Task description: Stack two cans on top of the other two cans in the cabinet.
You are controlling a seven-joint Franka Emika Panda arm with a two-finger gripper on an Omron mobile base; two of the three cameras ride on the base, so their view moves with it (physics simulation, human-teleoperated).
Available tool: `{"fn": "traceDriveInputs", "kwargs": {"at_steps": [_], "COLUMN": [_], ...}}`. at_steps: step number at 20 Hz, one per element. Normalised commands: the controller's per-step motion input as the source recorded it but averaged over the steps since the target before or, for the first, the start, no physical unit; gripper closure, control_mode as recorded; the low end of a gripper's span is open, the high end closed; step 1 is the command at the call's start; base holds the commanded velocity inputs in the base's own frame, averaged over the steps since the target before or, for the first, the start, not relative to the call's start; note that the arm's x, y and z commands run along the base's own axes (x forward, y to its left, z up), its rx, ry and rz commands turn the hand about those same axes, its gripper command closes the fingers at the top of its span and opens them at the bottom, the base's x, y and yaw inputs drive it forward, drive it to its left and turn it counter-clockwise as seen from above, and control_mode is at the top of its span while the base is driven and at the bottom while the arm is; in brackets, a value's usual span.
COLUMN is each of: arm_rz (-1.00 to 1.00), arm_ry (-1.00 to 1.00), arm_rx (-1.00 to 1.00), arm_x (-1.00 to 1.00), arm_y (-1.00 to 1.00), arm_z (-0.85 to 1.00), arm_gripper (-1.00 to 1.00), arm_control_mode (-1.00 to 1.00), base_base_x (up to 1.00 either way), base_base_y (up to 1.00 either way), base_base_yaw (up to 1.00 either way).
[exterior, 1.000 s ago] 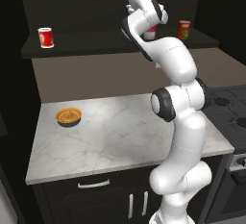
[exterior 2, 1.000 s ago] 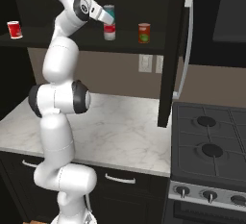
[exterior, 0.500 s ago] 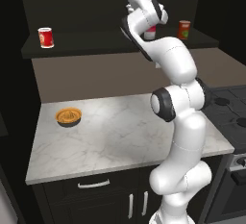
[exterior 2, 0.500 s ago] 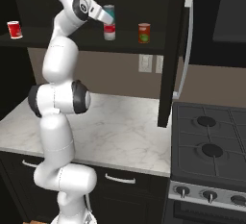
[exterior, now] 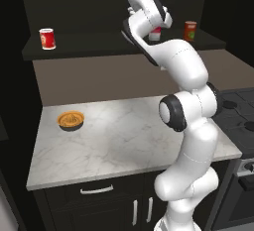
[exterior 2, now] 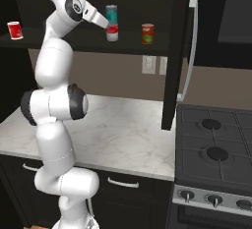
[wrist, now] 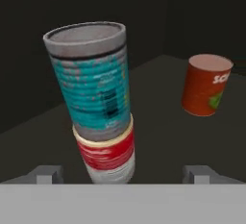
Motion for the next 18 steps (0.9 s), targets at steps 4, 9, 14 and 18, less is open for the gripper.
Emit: {"fn": "traceDriveInputs", "kwargs": {"at_steps": [4,9,14,18], "arm_rz": [0.00,0.13,0.44,0.58], "arm_ry": [0.00,0.00,0.00,0.00], "arm_rx": [0.00,0.05,0.11,0.07], "arm_x": [-0.41,-0.51,-0.50,-0.45], "arm_y": [0.17,0.18,0.24,0.30], "arm_z": [-0.17,-0.09,-0.01,0.00], "arm_gripper": [-1.00,-1.00,-1.00,-1.00], "arm_control_mode": [-1.00,-1.00,-1.00,-1.00], "base_base_x": [0.00,0.00,0.00,0.00], "base_base_y": [0.00,0.00,0.00,0.00], "base_base_yaw": [0.00,0.00,0.00,0.00]}}
